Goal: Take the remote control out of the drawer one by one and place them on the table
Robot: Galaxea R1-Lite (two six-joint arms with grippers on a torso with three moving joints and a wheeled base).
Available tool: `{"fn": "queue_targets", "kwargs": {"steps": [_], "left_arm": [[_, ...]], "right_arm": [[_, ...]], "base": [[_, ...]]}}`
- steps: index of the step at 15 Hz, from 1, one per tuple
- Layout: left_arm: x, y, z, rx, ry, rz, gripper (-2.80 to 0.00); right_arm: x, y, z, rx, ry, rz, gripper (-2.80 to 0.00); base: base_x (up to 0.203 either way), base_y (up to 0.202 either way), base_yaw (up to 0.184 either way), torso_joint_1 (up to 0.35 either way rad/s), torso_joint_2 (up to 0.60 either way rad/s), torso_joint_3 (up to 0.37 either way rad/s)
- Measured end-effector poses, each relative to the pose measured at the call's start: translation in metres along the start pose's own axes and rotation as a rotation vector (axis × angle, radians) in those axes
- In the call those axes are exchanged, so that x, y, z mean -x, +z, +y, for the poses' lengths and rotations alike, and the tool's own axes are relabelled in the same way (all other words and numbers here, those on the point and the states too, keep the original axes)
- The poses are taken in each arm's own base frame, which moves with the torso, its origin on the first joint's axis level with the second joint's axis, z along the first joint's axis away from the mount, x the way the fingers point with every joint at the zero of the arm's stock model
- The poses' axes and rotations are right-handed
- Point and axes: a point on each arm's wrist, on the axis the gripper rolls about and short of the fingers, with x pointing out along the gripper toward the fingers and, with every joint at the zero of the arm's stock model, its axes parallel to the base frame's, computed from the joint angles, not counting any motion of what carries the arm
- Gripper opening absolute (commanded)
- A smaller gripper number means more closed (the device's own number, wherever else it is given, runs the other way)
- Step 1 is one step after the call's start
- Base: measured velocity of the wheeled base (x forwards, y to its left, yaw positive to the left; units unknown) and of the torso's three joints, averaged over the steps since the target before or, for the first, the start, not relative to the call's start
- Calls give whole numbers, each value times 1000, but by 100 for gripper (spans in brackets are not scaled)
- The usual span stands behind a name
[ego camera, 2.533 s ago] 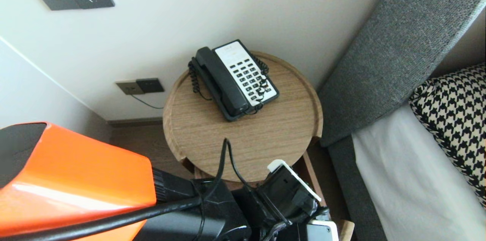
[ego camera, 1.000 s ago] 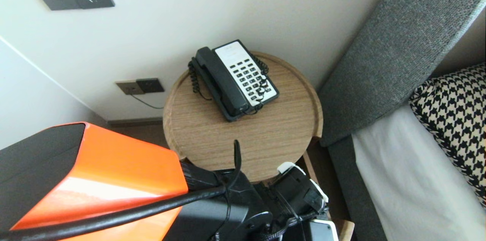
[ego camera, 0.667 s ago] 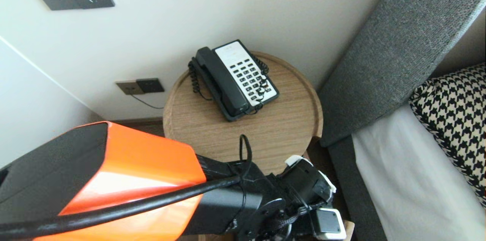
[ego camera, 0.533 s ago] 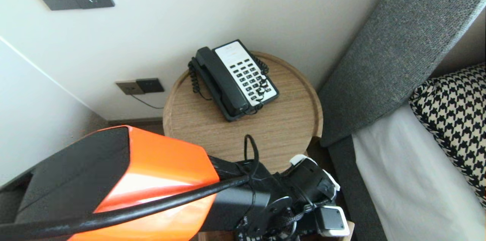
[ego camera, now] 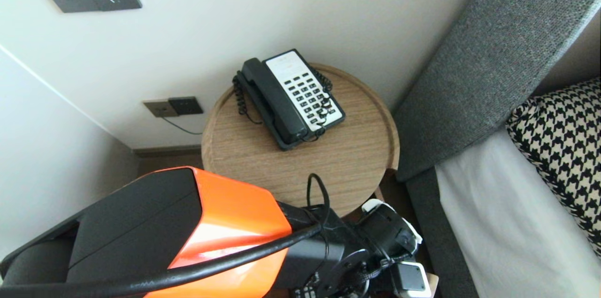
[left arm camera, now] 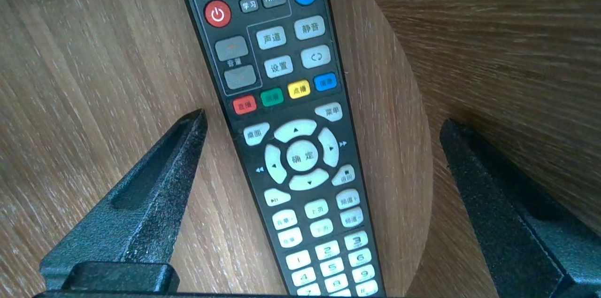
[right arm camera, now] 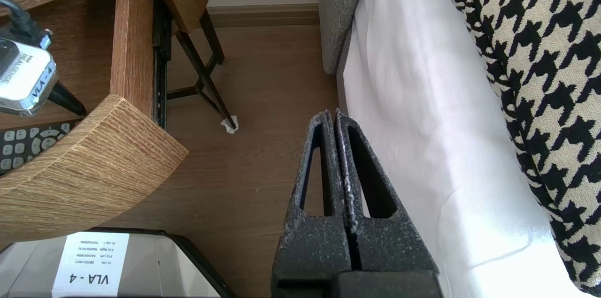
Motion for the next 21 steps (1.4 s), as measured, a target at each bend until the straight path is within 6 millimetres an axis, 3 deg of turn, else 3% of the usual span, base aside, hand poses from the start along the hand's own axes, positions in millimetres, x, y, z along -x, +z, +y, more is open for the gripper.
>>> {"fn": "queue_targets", "kwargs": {"steps": [11,21], "left_arm": [[-2,10,-9,-17,15,6,0],[2,-1,-10,-14,-22,93,0]], "right_arm": [[0,0,0,0,0,0,-280],[0,0,0,0,-1,0,-280]], "base": [[0,0,0,0,0,0],[0,0,0,0,0,0]]}}
